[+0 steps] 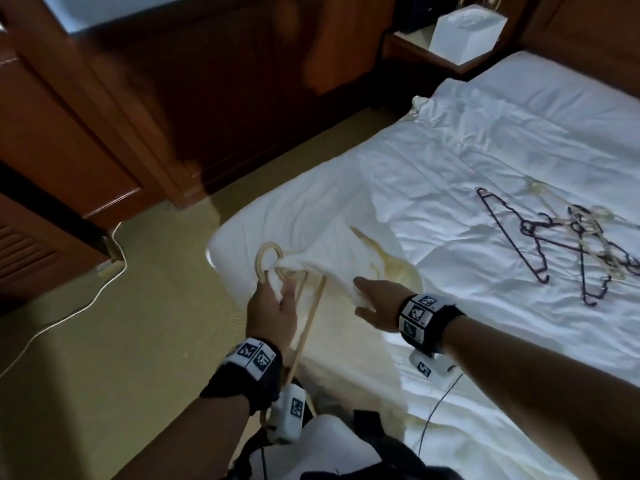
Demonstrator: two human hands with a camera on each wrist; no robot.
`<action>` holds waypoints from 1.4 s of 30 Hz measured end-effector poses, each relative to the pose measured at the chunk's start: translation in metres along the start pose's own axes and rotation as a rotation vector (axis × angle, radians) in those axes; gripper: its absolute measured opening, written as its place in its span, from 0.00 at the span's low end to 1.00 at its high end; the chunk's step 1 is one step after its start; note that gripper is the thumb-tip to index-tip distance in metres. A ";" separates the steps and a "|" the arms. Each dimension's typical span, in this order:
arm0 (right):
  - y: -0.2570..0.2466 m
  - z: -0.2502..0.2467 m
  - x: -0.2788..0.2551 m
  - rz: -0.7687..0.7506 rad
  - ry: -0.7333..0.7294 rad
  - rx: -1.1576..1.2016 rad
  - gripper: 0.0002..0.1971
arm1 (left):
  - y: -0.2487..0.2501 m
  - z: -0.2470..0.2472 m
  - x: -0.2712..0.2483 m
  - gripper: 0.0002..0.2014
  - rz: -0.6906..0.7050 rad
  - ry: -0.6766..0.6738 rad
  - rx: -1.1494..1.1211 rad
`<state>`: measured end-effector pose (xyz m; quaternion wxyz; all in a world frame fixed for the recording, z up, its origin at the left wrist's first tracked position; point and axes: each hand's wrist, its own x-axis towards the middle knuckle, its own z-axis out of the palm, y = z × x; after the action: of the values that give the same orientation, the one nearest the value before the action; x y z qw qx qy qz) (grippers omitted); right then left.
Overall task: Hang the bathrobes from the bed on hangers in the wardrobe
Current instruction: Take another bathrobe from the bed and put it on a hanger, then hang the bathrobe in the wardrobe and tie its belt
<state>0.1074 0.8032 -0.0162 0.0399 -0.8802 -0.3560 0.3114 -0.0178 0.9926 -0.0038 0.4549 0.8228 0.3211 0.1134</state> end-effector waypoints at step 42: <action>-0.748 -0.235 0.167 -0.917 0.698 -0.507 0.17 | -0.201 -0.677 0.053 0.05 -0.215 0.813 0.137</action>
<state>-0.1149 1.5036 0.3037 0.0735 -0.6699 -0.7260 -0.1373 -0.3864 1.5601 0.2048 0.2449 0.7012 0.5653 0.3589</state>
